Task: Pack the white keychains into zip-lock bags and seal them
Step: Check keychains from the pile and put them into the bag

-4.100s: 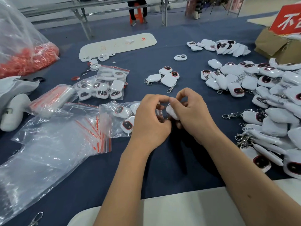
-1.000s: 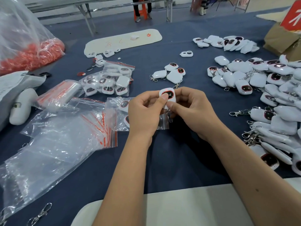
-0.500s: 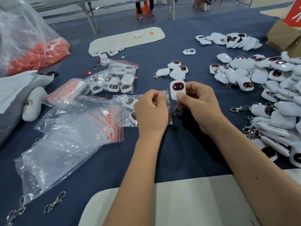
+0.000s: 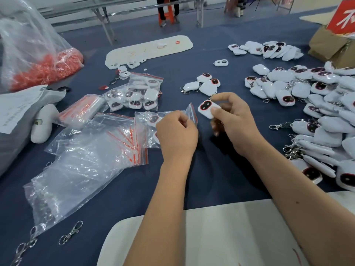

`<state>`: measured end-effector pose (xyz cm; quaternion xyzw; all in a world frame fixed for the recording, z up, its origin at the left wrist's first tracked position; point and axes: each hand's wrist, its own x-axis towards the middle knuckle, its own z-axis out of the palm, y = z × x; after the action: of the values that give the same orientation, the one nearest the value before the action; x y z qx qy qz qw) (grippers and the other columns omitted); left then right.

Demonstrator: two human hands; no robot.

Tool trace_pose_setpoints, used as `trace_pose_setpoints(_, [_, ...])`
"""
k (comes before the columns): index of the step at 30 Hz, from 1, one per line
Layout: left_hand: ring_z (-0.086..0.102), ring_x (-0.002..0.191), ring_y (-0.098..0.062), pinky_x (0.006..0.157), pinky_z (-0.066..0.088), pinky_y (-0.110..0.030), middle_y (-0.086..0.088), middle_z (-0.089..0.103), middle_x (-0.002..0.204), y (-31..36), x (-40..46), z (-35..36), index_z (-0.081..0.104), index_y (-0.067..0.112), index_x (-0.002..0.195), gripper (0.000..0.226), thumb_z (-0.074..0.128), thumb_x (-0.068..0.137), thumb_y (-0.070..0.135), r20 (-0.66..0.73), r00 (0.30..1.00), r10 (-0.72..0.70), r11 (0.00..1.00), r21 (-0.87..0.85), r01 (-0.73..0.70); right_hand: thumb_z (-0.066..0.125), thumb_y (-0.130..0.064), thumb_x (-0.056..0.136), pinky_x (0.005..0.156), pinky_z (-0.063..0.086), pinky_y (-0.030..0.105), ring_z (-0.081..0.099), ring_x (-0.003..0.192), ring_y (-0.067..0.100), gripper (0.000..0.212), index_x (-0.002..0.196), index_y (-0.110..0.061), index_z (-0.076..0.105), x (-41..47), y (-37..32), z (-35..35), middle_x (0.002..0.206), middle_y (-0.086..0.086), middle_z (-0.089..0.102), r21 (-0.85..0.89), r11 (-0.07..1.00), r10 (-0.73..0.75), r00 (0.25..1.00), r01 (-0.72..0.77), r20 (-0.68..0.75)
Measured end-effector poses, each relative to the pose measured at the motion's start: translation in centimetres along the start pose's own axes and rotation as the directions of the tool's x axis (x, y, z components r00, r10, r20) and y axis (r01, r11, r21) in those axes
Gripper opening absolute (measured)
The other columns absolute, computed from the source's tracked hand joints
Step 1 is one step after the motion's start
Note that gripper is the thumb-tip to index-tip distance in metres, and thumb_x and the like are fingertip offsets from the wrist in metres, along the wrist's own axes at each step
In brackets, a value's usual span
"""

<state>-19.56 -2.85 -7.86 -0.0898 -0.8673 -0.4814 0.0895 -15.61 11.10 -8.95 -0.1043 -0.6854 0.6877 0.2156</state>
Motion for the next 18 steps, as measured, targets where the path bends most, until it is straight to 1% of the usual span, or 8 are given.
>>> trace_pose_setpoints(2, [0.064, 0.071, -0.020, 0.069, 0.051, -0.035, 0.000, 0.068, 0.069, 0.1, 0.0, -0.1, 0.067, 0.011, 0.071, 0.014, 0.062, 0.082, 0.005, -0.019, 1.000, 0.009, 1.000, -0.018, -0.009, 0.062, -0.021, 0.086, 0.045, 0.043, 0.028, 0.052, 0.052, 0.019, 0.017, 0.100, -0.014, 0.069, 0.0, 0.1, 0.2, 0.069, 0.006, 0.065, -0.089, 0.996, -0.003, 1.000, 0.005, 0.023])
trace_pose_setpoints(4, [0.061, 0.072, -0.021, 0.069, 0.049, -0.039, -0.001, 0.067, 0.071, 0.2, -0.1, -0.1, 0.067, 0.009, 0.073, 0.013, 0.061, 0.083, 0.004, -0.045, 0.996, 0.076, 0.996, 0.047, -0.073, 0.063, -0.022, 0.083, 0.046, 0.043, 0.024, 0.054, 0.053, 0.014, 0.014, 0.089, -0.020, 0.075, 0.0, 0.0, 0.4, 0.067, -0.001, 0.067, -0.148, 0.989, 0.005, 1.000, -0.001, 0.027])
trace_pose_setpoints(6, [0.057, 0.072, -0.023, 0.067, 0.044, -0.040, -0.003, 0.064, 0.074, 0.5, -0.4, -0.1, 0.065, 0.008, 0.074, 0.012, 0.061, 0.086, 0.006, -0.102, 0.981, 0.166, 0.981, 0.122, -0.153, 0.064, -0.020, 0.083, 0.052, 0.046, 0.024, 0.054, 0.054, 0.011, 0.015, 0.088, -0.022, 0.079, 0.1, 0.1, 0.4, 0.069, -0.003, 0.070, -0.179, 0.984, 0.004, 1.000, -0.002, 0.015])
trace_pose_setpoints(9, [0.051, 0.071, -0.023, 0.062, 0.034, -0.035, -0.005, 0.058, 0.074, 0.8, -0.7, 0.1, 0.064, 0.008, 0.075, 0.013, 0.063, 0.088, 0.006, -0.153, 0.944, 0.294, 0.953, 0.122, -0.277, 0.065, -0.016, 0.092, 0.060, 0.048, 0.026, 0.057, 0.059, 0.009, 0.018, 0.095, -0.025, 0.080, 0.1, 0.3, 0.2, 0.078, 0.000, 0.075, -0.299, 0.952, -0.038, 0.996, 0.059, 0.074])
trace_pose_setpoints(12, [0.050, 0.070, -0.024, 0.061, 0.032, -0.034, -0.007, 0.057, 0.075, 0.6, -0.8, 0.3, 0.064, 0.004, 0.075, 0.015, 0.067, 0.089, 0.003, -0.151, 0.914, 0.376, 0.927, 0.046, -0.373, 0.074, -0.016, 0.096, 0.058, 0.047, 0.032, 0.059, 0.062, 0.019, 0.005, 0.099, -0.012, 0.074, 0.1, 0.3, 0.0, 0.080, 0.010, 0.076, -0.138, 0.990, -0.016, 0.996, 0.028, 0.085])
trace_pose_setpoints(14, [0.051, 0.069, -0.023, 0.062, 0.034, -0.031, -0.008, 0.059, 0.076, 0.8, -1.0, 0.6, 0.066, 0.003, 0.077, 0.014, 0.069, 0.090, 0.002, -0.181, 0.879, 0.441, 0.895, 0.016, -0.446, 0.076, -0.016, 0.096, 0.050, 0.043, 0.028, 0.055, 0.055, 0.019, 0.013, 0.092, -0.006, 0.069, 0.3, 0.1, -0.3, 0.070, 0.010, 0.071, -0.024, 1.000, 0.007, 0.999, -0.006, 0.032])
trace_pose_setpoints(16, [0.054, 0.068, -0.020, 0.064, 0.037, -0.024, -0.008, 0.063, 0.076, 1.3, -1.5, 0.9, 0.071, 0.003, 0.081, 0.011, 0.069, 0.092, 0.003, -0.180, 0.827, 0.533, 0.835, -0.043, -0.548, 0.073, -0.014, 0.097, 0.050, 0.046, 0.028, 0.057, 0.056, 0.020, 0.012, 0.085, -0.010, 0.074, 0.4, 0.0, -0.3, 0.069, 0.010, 0.071, -0.042, 0.999, 0.009, 1.000, -0.009, 0.000])
trace_pose_setpoints(18, [0.056, 0.067, -0.018, 0.063, 0.042, -0.023, -0.005, 0.064, 0.073, 1.8, -2.0, 0.9, 0.072, 0.003, 0.081, 0.015, 0.066, 0.095, 0.006, -0.231, 0.794, 0.562, 0.792, -0.128, -0.597, 0.066, -0.018, 0.102, 0.056, 0.052, 0.031, 0.061, 0.065, 0.026, 0.022, 0.084, -0.016, 0.080, 0.4, -0.1, 0.0, 0.074, 0.013, 0.075, -0.079, 0.997, 0.020, 1.000, -0.019, 0.010])
